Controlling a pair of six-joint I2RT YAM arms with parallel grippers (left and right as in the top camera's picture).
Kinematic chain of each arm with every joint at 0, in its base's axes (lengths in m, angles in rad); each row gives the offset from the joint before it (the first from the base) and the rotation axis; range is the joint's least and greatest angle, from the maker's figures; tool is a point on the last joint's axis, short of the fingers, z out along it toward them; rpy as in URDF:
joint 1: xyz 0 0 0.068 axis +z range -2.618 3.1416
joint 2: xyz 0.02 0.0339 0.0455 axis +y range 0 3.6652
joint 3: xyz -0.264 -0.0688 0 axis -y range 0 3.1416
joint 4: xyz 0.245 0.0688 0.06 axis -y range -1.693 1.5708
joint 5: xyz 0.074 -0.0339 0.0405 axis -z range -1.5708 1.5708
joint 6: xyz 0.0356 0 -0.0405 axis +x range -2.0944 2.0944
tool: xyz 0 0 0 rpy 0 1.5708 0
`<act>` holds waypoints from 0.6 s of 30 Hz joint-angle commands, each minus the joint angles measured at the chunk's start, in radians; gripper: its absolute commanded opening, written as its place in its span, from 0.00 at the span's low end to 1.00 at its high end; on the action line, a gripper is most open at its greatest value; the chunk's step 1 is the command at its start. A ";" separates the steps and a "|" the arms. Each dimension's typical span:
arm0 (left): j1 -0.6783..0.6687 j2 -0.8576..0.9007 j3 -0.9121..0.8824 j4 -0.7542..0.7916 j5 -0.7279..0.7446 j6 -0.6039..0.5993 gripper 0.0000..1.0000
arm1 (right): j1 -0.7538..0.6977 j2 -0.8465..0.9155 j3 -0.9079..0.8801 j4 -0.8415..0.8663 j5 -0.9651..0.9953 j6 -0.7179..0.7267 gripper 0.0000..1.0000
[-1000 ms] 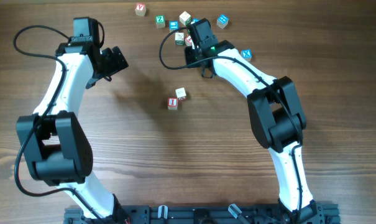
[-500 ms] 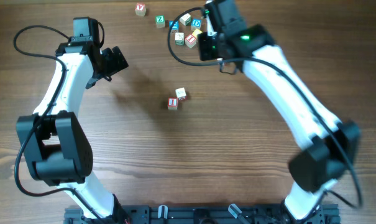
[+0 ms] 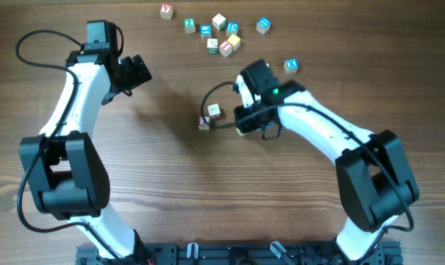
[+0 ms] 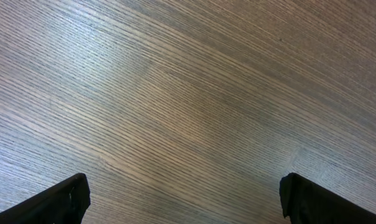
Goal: Form a circle
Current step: 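Carry the S block down to the I and 1 blocks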
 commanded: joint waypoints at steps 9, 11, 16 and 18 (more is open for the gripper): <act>0.003 -0.017 0.011 0.000 0.001 0.005 1.00 | 0.039 0.004 -0.118 0.271 -0.003 -0.163 0.24; 0.003 -0.017 0.011 0.000 0.001 0.005 1.00 | 0.048 0.004 -0.118 0.274 0.050 -0.182 0.26; 0.003 -0.017 0.011 0.000 0.001 0.005 1.00 | 0.048 0.004 -0.118 0.303 0.064 -0.184 0.38; 0.003 -0.017 0.011 0.000 0.001 0.005 1.00 | 0.048 0.004 -0.118 0.315 0.064 -0.183 0.42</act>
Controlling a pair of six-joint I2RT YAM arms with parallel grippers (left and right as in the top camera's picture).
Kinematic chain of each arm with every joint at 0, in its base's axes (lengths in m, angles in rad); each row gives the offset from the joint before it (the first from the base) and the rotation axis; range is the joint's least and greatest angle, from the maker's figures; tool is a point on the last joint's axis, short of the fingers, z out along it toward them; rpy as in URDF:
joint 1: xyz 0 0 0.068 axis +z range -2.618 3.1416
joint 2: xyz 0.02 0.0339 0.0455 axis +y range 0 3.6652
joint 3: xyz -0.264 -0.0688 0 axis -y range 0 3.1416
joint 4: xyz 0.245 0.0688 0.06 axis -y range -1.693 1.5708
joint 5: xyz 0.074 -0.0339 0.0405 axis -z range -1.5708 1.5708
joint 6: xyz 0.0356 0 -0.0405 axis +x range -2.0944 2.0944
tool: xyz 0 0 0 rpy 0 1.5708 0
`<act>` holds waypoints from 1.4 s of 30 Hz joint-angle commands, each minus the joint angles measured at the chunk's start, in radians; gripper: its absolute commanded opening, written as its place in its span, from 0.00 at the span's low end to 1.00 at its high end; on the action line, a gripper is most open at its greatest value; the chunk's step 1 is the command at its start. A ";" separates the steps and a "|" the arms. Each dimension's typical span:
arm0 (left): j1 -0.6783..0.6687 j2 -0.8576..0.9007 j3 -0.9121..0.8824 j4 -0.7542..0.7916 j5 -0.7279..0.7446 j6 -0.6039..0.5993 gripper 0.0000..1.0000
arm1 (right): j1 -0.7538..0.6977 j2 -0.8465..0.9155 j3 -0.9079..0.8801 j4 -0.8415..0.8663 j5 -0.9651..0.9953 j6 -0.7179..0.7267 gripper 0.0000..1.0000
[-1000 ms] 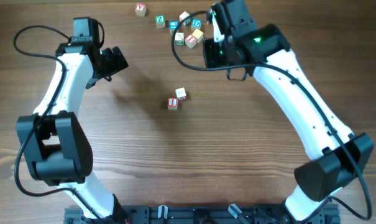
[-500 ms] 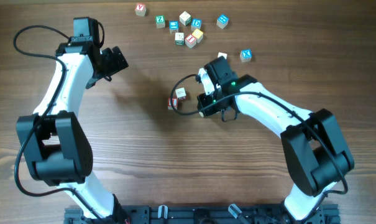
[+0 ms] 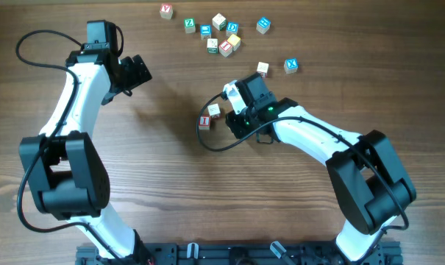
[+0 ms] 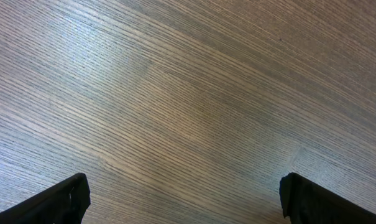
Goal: Form a circle
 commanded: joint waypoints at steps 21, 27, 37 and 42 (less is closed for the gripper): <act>0.003 -0.017 0.011 0.000 0.001 0.005 1.00 | 0.002 0.004 -0.007 -0.080 0.013 -0.018 0.38; 0.003 -0.017 0.011 0.000 0.001 0.005 1.00 | 0.002 0.004 -0.007 -0.075 0.013 -0.016 0.57; 0.003 -0.017 0.011 0.000 0.001 0.005 1.00 | 0.002 0.004 -0.007 -0.012 0.013 -0.012 0.47; 0.003 -0.017 0.011 0.000 0.001 0.005 1.00 | 0.002 0.004 -0.007 -0.025 0.012 -0.014 0.36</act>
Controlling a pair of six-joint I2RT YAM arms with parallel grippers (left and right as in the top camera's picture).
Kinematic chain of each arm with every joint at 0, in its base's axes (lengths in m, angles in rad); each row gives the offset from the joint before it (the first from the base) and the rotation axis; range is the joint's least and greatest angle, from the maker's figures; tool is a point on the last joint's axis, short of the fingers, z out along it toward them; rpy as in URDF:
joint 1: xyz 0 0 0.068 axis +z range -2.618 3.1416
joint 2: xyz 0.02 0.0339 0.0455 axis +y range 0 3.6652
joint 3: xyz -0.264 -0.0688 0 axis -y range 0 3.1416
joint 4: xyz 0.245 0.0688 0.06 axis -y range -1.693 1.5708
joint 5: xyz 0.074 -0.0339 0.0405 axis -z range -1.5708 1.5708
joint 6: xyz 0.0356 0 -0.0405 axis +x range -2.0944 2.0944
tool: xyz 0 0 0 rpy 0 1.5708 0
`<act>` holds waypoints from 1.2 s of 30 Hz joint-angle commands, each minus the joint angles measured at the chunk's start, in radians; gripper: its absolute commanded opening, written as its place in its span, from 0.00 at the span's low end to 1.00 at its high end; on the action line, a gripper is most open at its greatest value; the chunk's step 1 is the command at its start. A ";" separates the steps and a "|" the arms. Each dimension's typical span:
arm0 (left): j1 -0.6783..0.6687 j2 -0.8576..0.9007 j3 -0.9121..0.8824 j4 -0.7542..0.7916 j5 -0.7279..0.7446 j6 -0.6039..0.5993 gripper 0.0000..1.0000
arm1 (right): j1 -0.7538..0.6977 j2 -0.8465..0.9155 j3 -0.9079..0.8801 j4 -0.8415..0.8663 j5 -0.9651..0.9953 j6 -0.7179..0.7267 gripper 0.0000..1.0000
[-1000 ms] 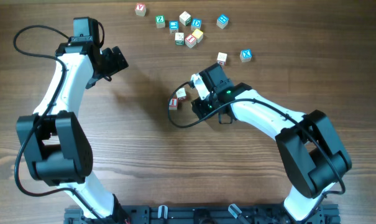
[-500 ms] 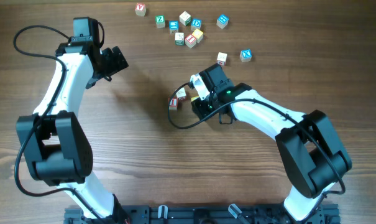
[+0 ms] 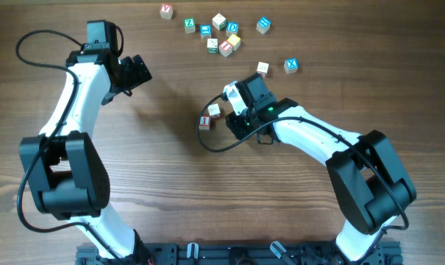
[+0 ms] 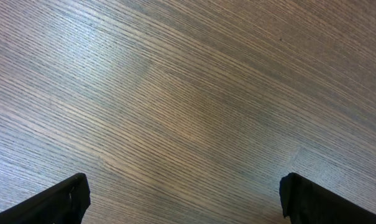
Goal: Form a circle
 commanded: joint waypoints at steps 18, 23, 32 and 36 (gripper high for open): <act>0.003 -0.017 0.011 0.000 0.001 0.005 1.00 | 0.002 0.004 -0.005 0.033 -0.020 -0.234 0.36; 0.003 -0.017 0.011 0.000 0.002 0.005 1.00 | 0.002 0.004 -0.005 0.011 -0.026 -0.128 0.41; 0.003 -0.017 0.011 0.000 0.001 0.005 1.00 | 0.002 0.004 -0.005 0.011 -0.026 -0.048 0.30; 0.003 -0.017 0.011 0.000 0.001 0.005 1.00 | 0.002 0.004 -0.005 0.047 -0.026 -0.047 0.27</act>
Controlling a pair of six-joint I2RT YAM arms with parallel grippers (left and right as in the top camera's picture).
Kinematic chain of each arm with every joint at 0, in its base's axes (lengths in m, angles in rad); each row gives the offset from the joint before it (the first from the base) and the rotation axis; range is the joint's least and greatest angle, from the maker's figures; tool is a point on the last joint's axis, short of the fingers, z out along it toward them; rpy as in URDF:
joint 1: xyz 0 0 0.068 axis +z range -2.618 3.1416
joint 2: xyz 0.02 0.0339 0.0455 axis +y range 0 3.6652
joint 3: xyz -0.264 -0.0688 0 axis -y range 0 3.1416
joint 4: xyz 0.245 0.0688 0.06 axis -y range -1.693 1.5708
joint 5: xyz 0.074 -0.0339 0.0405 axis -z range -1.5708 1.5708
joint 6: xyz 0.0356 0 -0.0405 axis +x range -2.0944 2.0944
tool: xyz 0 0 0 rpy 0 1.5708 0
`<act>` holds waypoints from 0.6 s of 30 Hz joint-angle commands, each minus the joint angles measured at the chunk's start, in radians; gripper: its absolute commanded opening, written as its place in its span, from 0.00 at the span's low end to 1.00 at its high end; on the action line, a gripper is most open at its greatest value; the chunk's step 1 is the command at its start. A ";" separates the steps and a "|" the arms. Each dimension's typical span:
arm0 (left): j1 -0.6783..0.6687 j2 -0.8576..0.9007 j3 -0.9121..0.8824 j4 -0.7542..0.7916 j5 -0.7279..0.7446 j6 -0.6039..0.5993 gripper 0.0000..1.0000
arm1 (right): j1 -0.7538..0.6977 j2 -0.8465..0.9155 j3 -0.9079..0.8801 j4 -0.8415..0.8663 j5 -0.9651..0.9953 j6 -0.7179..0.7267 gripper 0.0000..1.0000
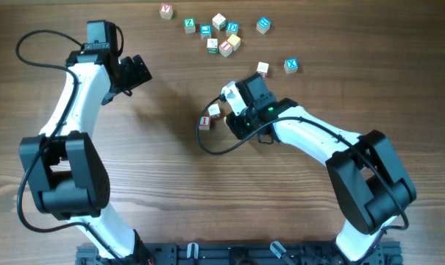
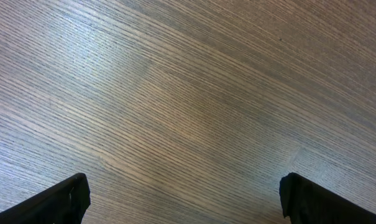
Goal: Form a circle
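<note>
Small lettered wooden cubes lie on the wooden table [image 1: 134, 184]. A red cube [image 1: 204, 122] and a white cube [image 1: 214, 110] sit close together at mid-table. My right gripper [image 1: 225, 101] is just right of the white cube; its wrist hides the fingers from above, so their state does not show. A pale patch at its tip may be a cube or part of the gripper. My left gripper [image 1: 137, 72] hovers at upper left. Its fingers [image 2: 63, 199] stand wide apart over bare wood.
Several loose cubes cluster at the table's far edge, among them a red one [image 1: 166, 10], a white one [image 1: 219, 21] and a yellow one [image 1: 234, 40]. A white cube [image 1: 262, 68] and a blue cube [image 1: 291, 66] lie behind the right arm. A black cable [image 1: 207, 143] loops near the two mid-table cubes.
At first my right gripper was lower, just right of the red and white cubes, and the arm covered the white cube beside the blue one. At the second moment it stood further back beside the white cube. It has stayed there since. The left arm has not moved throughout.
</note>
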 commanded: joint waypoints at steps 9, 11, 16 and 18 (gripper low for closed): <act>0.003 -0.017 0.011 0.000 0.001 0.005 1.00 | 0.002 0.004 -0.005 0.039 -0.052 0.018 0.29; 0.003 -0.017 0.011 0.000 0.001 0.005 1.00 | 0.002 0.004 -0.005 0.036 -0.055 0.018 0.29; 0.003 -0.017 0.011 0.000 0.001 0.005 1.00 | 0.002 0.004 -0.005 0.000 -0.055 0.018 0.29; 0.003 -0.017 0.011 0.000 0.001 0.005 1.00 | 0.002 0.004 -0.005 0.002 -0.055 0.018 0.29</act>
